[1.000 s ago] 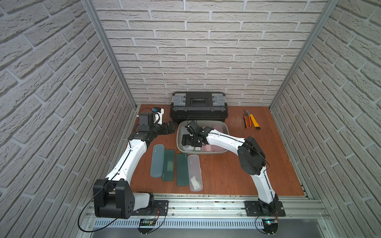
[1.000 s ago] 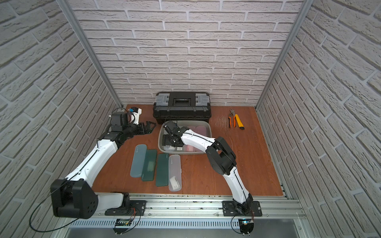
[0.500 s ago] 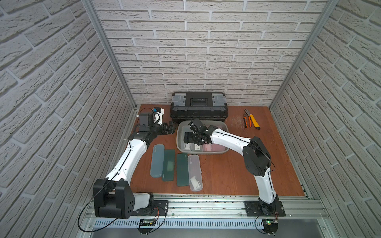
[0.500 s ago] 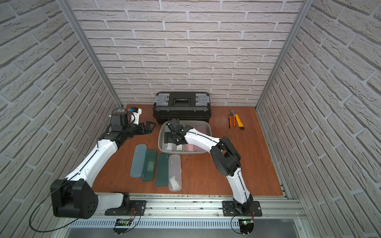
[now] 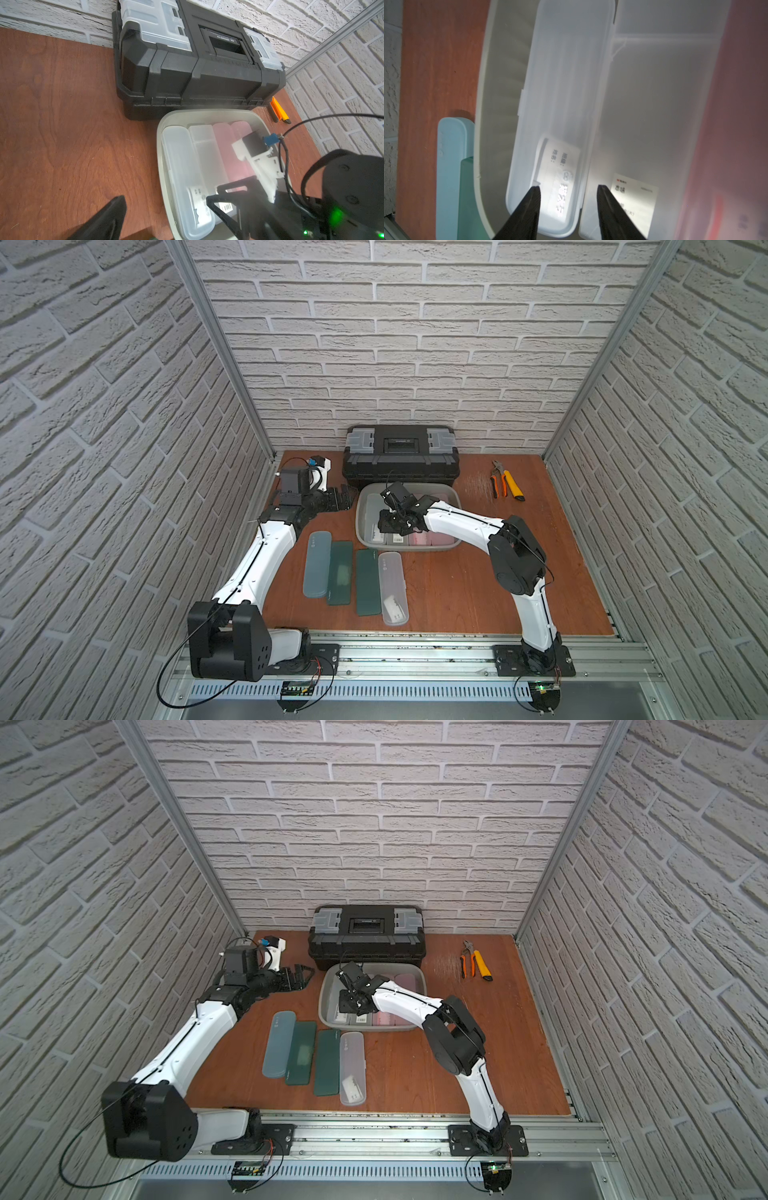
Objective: Put the pencil case into the storage box
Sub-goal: Place the pencil case at the storage box.
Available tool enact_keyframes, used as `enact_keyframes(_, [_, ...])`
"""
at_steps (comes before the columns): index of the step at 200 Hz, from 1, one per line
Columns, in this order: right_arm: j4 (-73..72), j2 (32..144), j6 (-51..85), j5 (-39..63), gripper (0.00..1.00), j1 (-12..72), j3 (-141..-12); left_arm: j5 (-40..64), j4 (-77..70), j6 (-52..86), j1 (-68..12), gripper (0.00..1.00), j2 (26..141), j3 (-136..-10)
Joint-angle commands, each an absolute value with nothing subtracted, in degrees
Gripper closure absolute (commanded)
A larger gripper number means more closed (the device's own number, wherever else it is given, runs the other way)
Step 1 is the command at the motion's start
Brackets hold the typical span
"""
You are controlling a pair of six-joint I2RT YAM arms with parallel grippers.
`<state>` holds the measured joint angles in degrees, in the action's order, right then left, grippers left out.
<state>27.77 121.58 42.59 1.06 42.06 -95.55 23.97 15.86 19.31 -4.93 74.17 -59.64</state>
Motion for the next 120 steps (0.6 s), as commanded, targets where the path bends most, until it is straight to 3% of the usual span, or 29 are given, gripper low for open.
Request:
enact_keyframes(1, [26.0, 122.3, 42.7, 2.8, 0.55, 42.7, -95.3, 24.7, 14.4, 19.2, -5.1, 0.02, 74.0, -59.9])
enact_keyframes(81, [27.1, 130.2, 41.4, 5.8, 0.57, 43.0, -104.1, 24.7, 14.6, 19.0, -5.6, 0.02, 74.2, -60.0])
enact_keyframes(120, [28.2, 128.5, 39.2, 4.1, 0.57, 43.0, -105.4, 24.6, 14.8, 19.0, -5.7, 0.02, 74.0, -60.1])
